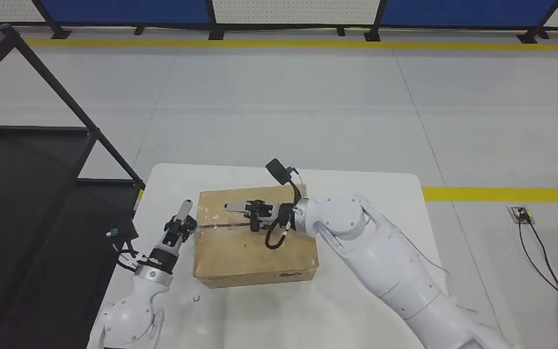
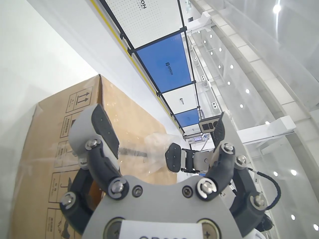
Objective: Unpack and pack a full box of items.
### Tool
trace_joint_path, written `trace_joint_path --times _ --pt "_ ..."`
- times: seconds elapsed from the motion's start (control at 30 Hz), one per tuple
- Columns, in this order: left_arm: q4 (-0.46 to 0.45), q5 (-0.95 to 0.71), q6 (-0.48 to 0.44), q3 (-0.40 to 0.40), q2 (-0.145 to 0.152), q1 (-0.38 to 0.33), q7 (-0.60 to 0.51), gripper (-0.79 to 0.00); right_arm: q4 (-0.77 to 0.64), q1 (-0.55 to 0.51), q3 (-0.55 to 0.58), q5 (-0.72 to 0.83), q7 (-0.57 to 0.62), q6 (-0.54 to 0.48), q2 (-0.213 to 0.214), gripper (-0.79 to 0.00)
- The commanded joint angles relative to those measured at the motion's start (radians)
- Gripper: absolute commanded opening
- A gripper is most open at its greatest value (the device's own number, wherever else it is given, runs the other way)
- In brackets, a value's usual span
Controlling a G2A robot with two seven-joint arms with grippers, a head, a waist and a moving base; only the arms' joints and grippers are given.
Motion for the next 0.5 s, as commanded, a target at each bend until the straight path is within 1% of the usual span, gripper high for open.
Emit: trace_joint_path --times 0.0,0.17,0.3,0.47 --pt "0.001 -0.002 0.001 0.002 0.0 -0.003 0.0 0.0 0.02 0.017 -0.01 0.008 0.001 0.014 -0.01 0.0" --pt "0.004 -0.002 0.002 0.009 0.001 -0.01 -0.002 0.0 0.064 0.041 -0.023 0.031 -0.022 0.019 -0.031 0.0" --pt "0.006 -0.002 0.002 0.012 0.001 -0.013 -0.006 0.0 0.107 0.055 -0.017 0.047 -0.092 0.008 -0.047 0.0" --pt "0.008 0.0 0.002 0.014 0.002 -0.014 -0.004 0.0 0.136 0.053 0.012 0.055 -0.124 -0.021 -0.05 0.0"
